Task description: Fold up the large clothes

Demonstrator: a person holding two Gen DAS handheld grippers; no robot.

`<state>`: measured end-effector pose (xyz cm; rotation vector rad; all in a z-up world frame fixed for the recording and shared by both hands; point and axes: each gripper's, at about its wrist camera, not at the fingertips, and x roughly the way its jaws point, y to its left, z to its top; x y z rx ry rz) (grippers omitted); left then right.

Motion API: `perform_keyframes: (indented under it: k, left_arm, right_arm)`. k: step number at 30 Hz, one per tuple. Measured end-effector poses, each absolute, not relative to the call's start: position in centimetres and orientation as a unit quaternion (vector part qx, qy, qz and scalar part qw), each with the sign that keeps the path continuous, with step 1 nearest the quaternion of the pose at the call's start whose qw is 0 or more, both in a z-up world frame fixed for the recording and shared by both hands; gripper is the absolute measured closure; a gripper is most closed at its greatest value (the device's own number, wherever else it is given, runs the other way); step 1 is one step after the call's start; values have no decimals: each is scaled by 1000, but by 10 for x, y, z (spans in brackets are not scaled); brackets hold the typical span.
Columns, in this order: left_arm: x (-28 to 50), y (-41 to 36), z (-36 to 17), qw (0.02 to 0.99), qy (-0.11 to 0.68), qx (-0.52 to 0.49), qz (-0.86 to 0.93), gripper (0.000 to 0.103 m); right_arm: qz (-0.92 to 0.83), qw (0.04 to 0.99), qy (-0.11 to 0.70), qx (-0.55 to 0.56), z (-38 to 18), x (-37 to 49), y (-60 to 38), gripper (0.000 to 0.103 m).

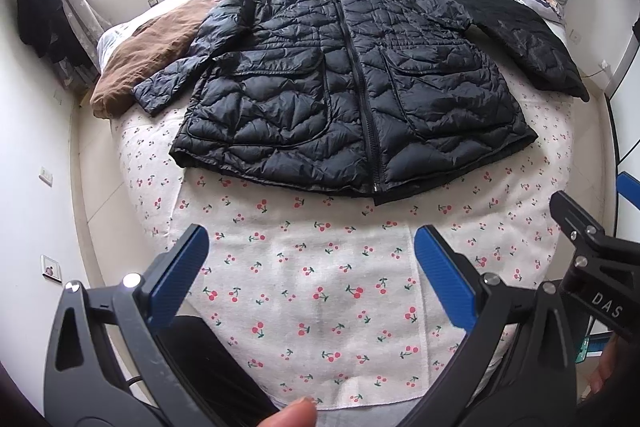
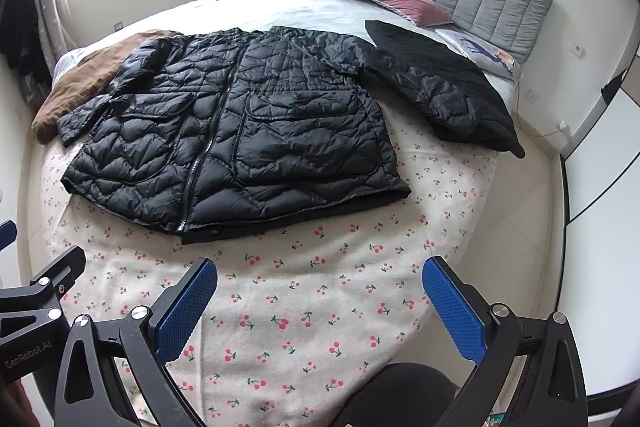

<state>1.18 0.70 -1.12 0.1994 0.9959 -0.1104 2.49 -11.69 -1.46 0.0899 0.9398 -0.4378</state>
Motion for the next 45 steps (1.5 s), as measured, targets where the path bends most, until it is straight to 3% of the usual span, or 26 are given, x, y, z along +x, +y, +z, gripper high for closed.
perform_keyframes:
  k: [17,29,34,45]
  left_arm:
    - [70,30,-14,883,461,53,-72,1]
    - [143,75,-43,848,502,134,-106,1]
    - [186,128,-63,832,541,90,-86,1]
    - [265,211,-119,792,604,-27,-84,1]
  right_arm:
    - [-174,868,463,49,-23,62,-146,0]
    - [-78,858,500,91,-48,109,-205,0]
    - [-8,850,505,151,-68,118,-258,0]
    - [-51,810,524,260,-120,137,-380,0]
